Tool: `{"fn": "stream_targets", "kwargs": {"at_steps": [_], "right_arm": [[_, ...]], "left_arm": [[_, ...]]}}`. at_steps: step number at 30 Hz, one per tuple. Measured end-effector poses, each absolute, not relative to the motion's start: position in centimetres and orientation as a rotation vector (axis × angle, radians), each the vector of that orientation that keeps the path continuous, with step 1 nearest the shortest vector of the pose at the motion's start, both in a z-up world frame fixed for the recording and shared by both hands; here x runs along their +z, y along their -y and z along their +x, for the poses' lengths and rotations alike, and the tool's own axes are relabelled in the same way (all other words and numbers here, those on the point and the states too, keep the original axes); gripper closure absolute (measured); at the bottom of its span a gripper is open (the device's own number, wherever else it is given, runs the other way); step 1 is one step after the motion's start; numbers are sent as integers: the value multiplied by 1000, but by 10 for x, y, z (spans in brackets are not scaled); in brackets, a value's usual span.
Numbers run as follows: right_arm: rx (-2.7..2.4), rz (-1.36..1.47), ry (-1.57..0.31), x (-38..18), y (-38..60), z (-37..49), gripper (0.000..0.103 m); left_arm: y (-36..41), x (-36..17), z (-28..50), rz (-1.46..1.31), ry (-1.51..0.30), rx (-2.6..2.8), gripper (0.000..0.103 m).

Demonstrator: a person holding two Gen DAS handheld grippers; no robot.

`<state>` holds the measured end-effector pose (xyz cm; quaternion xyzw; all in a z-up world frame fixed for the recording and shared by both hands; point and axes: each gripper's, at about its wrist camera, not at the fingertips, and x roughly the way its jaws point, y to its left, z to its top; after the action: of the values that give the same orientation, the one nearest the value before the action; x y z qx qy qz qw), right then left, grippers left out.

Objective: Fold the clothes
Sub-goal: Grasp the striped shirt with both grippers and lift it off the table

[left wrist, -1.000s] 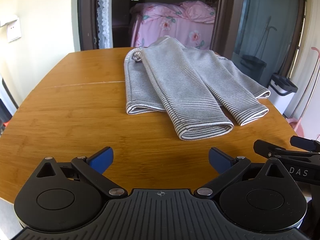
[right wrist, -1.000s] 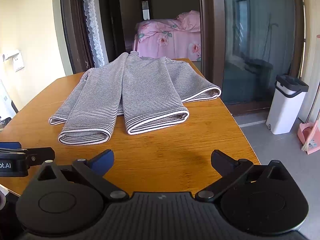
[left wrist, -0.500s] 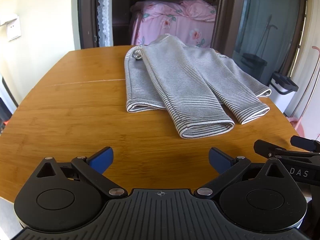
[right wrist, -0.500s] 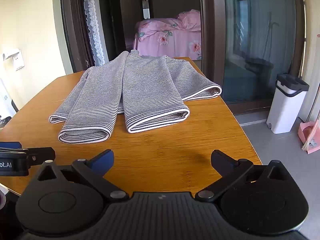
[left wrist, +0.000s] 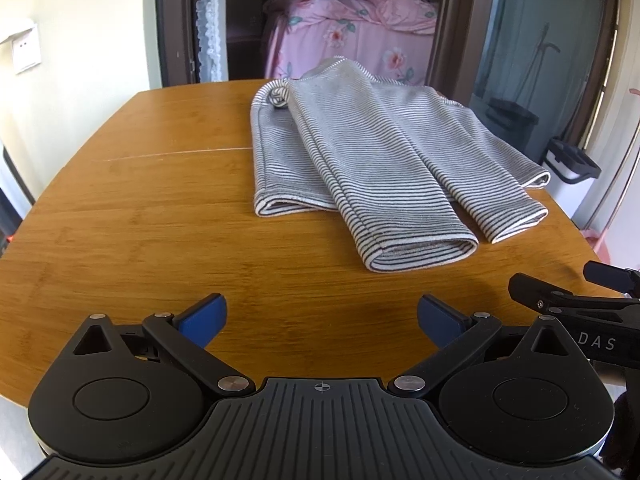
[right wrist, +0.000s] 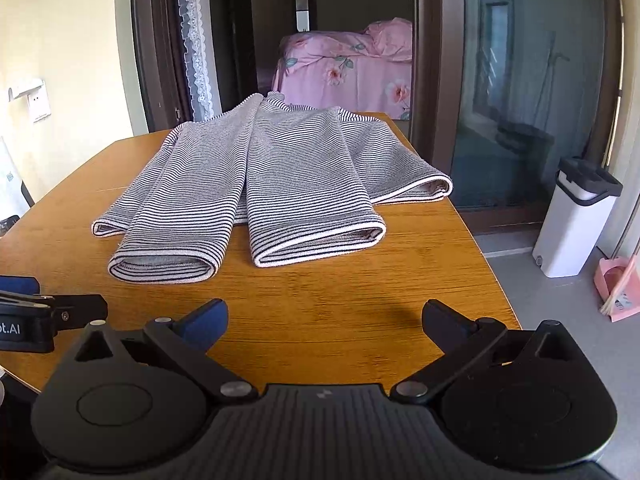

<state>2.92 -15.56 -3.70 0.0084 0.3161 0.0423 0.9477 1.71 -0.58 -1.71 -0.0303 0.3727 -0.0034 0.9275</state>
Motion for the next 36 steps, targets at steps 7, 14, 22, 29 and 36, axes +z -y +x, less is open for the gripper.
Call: {"fn": "stream_targets", "kwargs": {"at_steps": [7, 14, 22, 29, 36], "right_arm": [[136, -33, -620, -19, 161, 55, 0], [304, 160, -569, 17, 178, 136, 0], [300, 208, -632, 10, 174, 226, 0], [331, 274, -658, 3, 165, 263, 0], [344, 395, -690, -17, 167, 270, 0]], "left_arm": [[-5, -1, 50, -79, -755, -75, 0], [-17, 20, 128, -121, -711, -178, 0], [-41, 10, 215, -325, -758, -249, 0], [-67, -12, 253, -464, -843, -210, 0], [-95, -27, 264, -781, -901, -322, 0]]}}
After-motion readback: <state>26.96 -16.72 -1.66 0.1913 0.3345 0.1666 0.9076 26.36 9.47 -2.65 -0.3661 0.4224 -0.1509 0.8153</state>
